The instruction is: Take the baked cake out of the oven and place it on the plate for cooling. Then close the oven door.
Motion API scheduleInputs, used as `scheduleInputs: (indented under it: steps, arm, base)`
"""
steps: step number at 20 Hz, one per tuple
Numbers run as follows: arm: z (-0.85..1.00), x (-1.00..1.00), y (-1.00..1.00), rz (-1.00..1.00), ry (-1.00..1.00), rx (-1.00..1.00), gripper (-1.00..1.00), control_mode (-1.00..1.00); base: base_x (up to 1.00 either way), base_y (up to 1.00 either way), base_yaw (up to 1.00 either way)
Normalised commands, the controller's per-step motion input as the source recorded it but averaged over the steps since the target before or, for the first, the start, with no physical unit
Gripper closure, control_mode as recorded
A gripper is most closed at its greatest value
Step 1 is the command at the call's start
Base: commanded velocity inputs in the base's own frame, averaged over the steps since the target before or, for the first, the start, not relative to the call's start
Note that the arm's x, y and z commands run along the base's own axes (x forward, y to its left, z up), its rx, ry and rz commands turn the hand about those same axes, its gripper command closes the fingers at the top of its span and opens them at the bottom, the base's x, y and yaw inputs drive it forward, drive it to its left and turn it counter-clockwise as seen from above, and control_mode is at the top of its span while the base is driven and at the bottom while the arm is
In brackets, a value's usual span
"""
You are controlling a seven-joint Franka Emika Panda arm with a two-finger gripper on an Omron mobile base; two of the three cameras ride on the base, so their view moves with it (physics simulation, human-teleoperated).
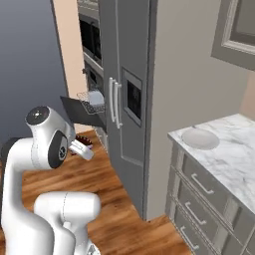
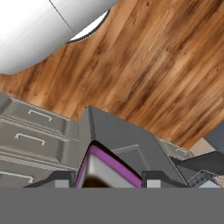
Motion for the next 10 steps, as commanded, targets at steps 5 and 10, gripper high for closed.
scheduleInputs:
  steps: [5, 10]
  arm:
    - [0.00, 0.00, 0.00, 0.00, 0.00, 0.00, 1.00, 1.00]
    - [0.00, 0.00, 0.00, 0.00, 0.00, 0.00, 1.00, 1.00]
  base:
    - [0.16, -0.88, -0.24]
    - [0.33, -0.82, -0.19]
